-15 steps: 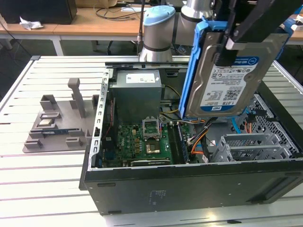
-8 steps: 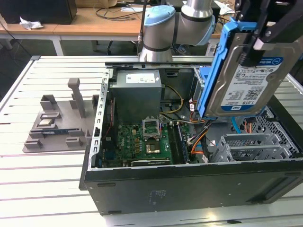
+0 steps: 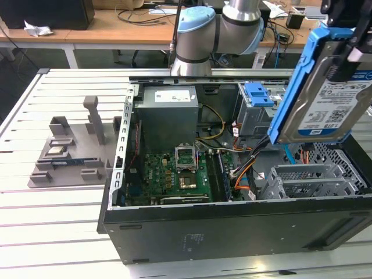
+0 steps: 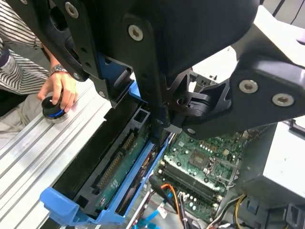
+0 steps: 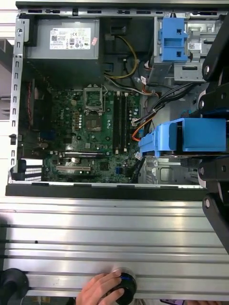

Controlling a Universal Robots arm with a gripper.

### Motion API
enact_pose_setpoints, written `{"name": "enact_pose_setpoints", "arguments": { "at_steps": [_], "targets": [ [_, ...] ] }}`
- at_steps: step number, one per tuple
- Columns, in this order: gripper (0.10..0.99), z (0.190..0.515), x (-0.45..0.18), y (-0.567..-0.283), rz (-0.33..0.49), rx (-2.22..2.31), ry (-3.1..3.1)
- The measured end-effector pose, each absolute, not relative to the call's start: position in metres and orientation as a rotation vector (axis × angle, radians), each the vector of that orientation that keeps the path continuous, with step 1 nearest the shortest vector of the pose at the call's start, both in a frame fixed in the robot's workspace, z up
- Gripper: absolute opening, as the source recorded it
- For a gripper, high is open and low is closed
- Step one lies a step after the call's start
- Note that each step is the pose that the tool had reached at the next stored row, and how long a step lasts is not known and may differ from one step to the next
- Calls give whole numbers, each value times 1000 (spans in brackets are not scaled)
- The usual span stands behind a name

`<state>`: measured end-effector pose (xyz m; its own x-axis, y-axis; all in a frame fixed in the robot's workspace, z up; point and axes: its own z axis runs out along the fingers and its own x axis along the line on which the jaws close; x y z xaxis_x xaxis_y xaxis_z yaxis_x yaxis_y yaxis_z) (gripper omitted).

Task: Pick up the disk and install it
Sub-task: 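Pick up the disk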

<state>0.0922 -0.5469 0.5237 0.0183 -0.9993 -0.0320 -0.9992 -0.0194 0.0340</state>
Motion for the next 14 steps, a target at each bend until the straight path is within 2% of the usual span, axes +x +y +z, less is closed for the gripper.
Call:
{"name": "enact_pose_setpoints", "arguments": {
  "at_steps": [14],
  "targets": [
    [365,524,155,-547,-73,2240,-2199]
  ]
}}
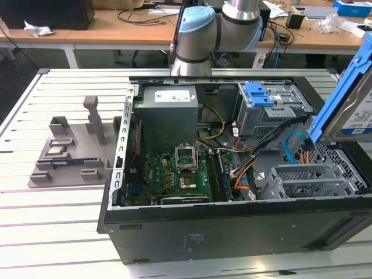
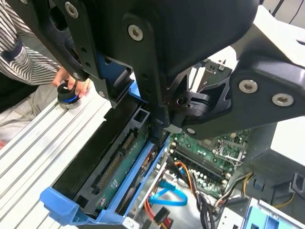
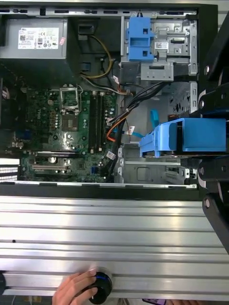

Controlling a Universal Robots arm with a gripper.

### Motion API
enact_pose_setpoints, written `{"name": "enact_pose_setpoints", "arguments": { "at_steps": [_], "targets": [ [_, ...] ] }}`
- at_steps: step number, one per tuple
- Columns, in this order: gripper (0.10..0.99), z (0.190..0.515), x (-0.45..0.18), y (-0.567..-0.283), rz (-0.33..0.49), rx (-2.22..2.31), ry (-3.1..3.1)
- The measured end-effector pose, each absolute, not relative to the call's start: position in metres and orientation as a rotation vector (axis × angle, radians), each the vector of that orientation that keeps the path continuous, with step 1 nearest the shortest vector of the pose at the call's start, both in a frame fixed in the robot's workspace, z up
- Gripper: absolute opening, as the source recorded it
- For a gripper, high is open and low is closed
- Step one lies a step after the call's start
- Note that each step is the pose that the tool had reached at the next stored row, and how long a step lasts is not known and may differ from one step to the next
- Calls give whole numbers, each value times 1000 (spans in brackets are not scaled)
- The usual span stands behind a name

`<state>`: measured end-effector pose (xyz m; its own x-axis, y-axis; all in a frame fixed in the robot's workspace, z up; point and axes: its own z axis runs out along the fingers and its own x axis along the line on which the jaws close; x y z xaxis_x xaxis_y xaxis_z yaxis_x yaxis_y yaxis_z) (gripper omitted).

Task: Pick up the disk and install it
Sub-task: 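Pick up the disk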

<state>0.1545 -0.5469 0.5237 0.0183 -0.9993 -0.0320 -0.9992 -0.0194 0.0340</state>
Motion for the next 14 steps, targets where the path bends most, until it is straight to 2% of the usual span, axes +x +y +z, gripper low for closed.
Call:
{"name": "enact_pose_setpoints", "arguments": {
  "at_steps": [14],
  "targets": [
    [365,524,222,-547,-73,2240,-2199]
  ]
}}
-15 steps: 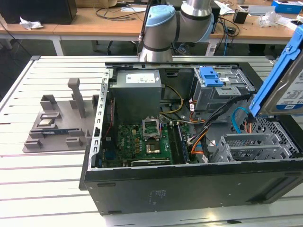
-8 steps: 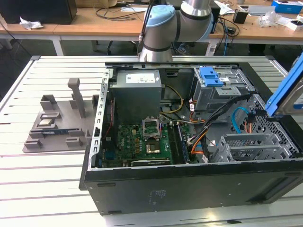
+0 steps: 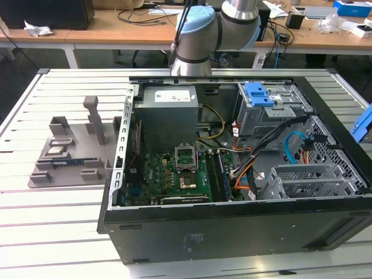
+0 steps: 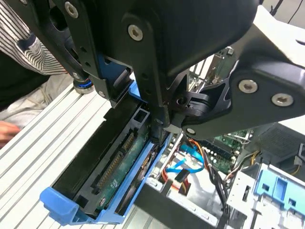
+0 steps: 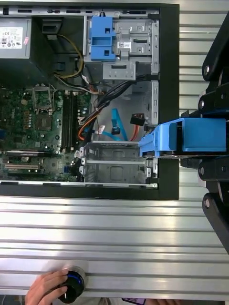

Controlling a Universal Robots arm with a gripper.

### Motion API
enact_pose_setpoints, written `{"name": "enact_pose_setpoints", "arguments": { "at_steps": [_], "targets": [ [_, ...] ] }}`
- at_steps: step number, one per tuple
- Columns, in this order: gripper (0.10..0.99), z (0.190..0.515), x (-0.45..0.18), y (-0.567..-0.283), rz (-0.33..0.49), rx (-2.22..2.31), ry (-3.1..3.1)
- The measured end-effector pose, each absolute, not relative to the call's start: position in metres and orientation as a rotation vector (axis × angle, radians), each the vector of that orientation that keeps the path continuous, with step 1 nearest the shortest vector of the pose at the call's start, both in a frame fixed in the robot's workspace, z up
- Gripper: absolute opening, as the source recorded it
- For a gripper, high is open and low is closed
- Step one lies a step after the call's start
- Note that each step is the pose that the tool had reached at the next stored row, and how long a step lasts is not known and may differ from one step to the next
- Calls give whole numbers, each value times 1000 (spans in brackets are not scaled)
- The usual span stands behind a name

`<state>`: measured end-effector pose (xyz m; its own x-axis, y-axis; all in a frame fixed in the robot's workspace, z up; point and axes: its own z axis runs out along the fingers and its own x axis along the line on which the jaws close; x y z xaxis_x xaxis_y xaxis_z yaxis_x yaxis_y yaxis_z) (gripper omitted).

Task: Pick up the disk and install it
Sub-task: 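Pick up the disk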

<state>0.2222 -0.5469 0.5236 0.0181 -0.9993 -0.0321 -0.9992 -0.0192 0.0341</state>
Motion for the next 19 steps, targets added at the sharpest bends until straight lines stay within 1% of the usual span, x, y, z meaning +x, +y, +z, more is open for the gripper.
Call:
{"name": "enact_pose_setpoints", "arguments": {
  "at_steps": [12,19],
  "targets": [
    [365,524,272,-547,-73,2240,-2199],
    [365,524,280,-547,-73,2240,-2199]
  ]
}}
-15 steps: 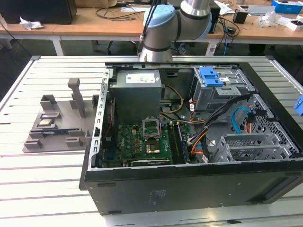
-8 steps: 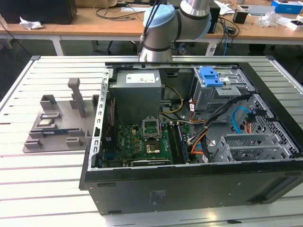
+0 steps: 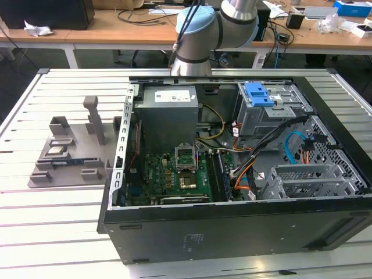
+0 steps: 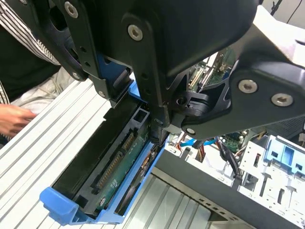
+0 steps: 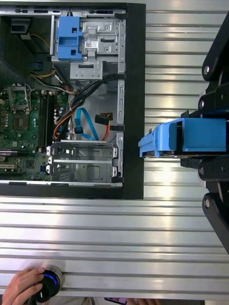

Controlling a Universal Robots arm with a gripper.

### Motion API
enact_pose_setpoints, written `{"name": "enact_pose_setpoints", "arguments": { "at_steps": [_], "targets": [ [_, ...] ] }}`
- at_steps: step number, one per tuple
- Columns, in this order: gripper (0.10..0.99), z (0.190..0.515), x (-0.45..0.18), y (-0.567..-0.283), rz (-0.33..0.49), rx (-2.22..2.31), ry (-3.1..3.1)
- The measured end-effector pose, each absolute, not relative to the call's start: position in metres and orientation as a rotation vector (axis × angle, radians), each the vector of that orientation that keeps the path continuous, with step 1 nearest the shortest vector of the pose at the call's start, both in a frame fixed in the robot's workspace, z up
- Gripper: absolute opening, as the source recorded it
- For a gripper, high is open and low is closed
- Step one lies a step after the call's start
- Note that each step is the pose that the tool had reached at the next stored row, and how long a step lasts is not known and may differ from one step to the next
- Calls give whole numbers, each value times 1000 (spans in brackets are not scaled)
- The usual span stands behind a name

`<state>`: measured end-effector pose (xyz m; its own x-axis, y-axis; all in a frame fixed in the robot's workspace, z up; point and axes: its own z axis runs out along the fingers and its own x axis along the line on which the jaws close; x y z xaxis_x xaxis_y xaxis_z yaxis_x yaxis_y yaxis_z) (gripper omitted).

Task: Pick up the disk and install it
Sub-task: 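Pick up the disk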

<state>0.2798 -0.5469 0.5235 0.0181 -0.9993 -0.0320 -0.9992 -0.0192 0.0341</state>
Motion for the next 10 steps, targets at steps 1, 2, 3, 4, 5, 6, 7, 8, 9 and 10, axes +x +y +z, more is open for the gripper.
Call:
{"name": "enact_pose_setpoints", "arguments": {
  "at_steps": [1,2,3,4,5,6,7,8,9,10],
  "targets": [
    [365,524,279,-547,-73,2240,-2199],
    [365,524,278,-547,-73,2240,-2199],
    [365,524,276,-547,-73,2240,-2198],
    [365,524,274,-547,-73,2240,-2198],
    [365,524,271,-547,-73,2240,-2198],
    [365,524,269,-547,-73,2240,-2199],
    [365,524,266,-547,-73,2240,-2199],
    [365,523,263,-547,-74,2240,-2199],
    [365,524,260,-547,-73,2240,-2198],
    [365,523,258,-547,-73,2240,-2198]
  ]
}}
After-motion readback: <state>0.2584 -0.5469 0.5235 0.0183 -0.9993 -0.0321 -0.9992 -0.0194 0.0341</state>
